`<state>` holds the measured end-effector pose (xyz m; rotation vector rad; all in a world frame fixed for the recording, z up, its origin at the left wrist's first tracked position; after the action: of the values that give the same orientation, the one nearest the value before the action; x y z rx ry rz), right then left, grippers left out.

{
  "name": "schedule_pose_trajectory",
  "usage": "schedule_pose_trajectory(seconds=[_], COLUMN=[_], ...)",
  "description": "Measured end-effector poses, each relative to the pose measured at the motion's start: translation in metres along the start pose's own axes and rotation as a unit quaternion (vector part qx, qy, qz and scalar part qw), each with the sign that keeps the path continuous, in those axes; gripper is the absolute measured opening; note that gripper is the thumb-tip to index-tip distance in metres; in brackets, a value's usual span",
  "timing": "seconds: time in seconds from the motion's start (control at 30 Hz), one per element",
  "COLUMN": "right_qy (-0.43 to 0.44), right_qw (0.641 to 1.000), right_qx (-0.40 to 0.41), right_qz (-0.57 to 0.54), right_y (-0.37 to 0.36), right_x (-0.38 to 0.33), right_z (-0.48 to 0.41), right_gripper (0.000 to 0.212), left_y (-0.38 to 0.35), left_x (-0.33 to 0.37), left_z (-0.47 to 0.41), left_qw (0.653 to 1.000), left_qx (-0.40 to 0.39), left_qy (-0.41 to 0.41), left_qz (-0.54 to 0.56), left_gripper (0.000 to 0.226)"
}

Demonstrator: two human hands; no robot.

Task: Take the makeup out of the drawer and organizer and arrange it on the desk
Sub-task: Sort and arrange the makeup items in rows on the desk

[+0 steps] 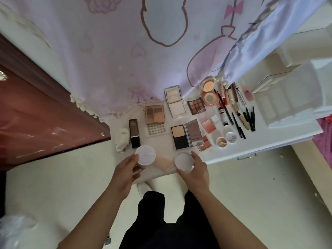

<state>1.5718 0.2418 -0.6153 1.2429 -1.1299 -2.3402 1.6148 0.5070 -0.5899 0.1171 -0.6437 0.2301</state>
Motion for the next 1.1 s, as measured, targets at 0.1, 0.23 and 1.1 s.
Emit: schedule_pose_trajectory(seconds=[0.1,0.23,1.1], right_qy=[0.032,0.082,0.119], right_qw=[0.999,0.996,0.988], right_qx=[0.009,0.024,-0.052], right_qz=[0.029,-0.025,-0.087], right_y=[-0.004,-0.006,0.038], right_x=[-0.008,-0.020,-0.034], right_z=[-0.008,-0.018,-0.052], right_gripper=[0.085,0.078,0.028], left_y=[-0.002,-0.018,-0.102], left_x=[-0.013,-0.024,0.007], left_z=[-0.001,0.001,-0.012], left_qw=[0.999,0.999,0.938], left_qx=[0.025,0.037,0.098], left_qy=[-0.007,-0.013,-0.148], left_qz=[-0.020,-0.010,-0.299], left_gripper=[0.028,0.029,0.033])
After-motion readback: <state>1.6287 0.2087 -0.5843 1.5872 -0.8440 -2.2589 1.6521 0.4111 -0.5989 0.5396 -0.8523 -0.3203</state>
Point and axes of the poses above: each hand's wrist, its own z-axis away from the middle knuckle, its own y-axis out of the back of the hand, x = y × z, the point moved 7 cm from there along -z, towards the middle knuckle, and after that the axes turned 8 degrees about x, right-handed, at the moved point
